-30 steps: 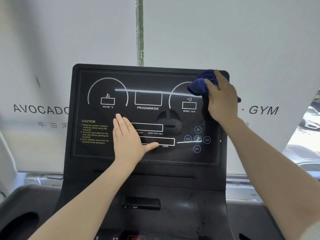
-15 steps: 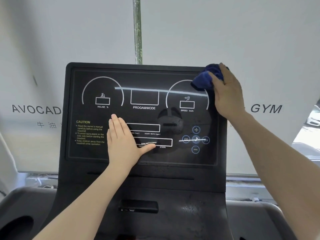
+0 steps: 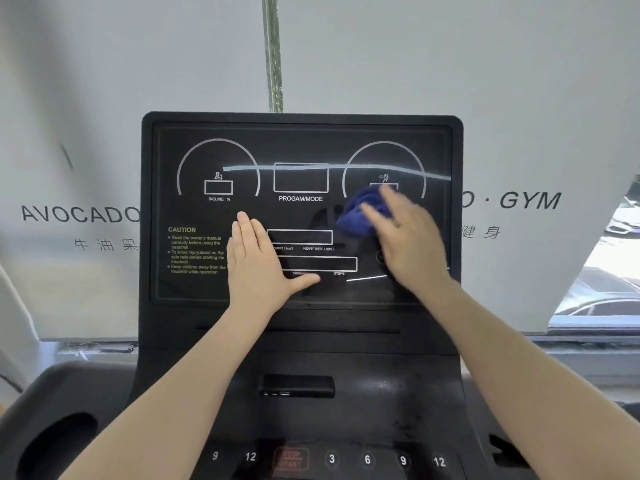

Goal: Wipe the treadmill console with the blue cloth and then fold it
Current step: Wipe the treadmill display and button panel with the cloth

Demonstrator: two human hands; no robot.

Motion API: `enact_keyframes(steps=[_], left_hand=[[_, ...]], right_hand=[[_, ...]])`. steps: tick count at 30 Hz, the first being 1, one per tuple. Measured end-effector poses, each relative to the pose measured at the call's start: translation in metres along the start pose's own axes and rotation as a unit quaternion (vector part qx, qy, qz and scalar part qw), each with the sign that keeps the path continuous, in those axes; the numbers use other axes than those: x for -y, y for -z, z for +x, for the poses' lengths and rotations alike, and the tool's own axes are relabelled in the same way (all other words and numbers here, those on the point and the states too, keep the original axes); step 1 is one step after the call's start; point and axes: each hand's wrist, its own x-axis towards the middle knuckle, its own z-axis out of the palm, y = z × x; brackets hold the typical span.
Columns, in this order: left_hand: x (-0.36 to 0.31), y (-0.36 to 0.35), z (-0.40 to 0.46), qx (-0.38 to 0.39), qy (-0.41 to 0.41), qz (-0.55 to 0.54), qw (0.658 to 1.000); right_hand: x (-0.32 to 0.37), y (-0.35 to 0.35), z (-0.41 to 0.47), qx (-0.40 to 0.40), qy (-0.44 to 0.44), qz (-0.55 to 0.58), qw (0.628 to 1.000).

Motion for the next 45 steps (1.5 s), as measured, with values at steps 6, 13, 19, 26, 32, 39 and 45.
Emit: enact_keyframes(steps=[6, 13, 19, 26, 32, 39, 45], left_hand=[[0.039, 0.013, 0.0, -0.018, -0.092, -0.013, 0.996], [0.046, 0.009, 0.003, -0.033, -0.124, -0.042, 0.991], [0.049, 0.009, 0.004, -0.023, -0.139, -0.016, 0.99], [0.046, 0.006, 0.002, -0.019, -0.133, -0.025, 0.991], [0.047, 0.004, 0.002, -0.03, -0.133, -0.003, 0.991], [0.039, 0.0, 0.0, -0.01, -0.103, -0.007, 0.995], [0.021, 0.009, -0.017, -0.044, -0.131, -0.027, 0.99]], right_hand=[[0.031, -0.008, 0.003, -0.052, -0.168, -0.006, 0.984], [0.127, -0.036, -0.058, 0.019, 0.015, 0.046, 0.999], [0.047, -0.009, -0.043, 0.021, -0.08, 0.002, 0.997], [0.061, -0.01, -0.038, -0.051, -0.267, 0.008, 0.962], [0.064, -0.009, -0.077, 0.049, -0.001, 0.005, 0.999], [-0.026, 0.016, -0.043, 0.021, -0.155, -0.001, 0.988], [-0.018, 0.014, -0.062, 0.014, -0.14, 0.019, 0.99]])
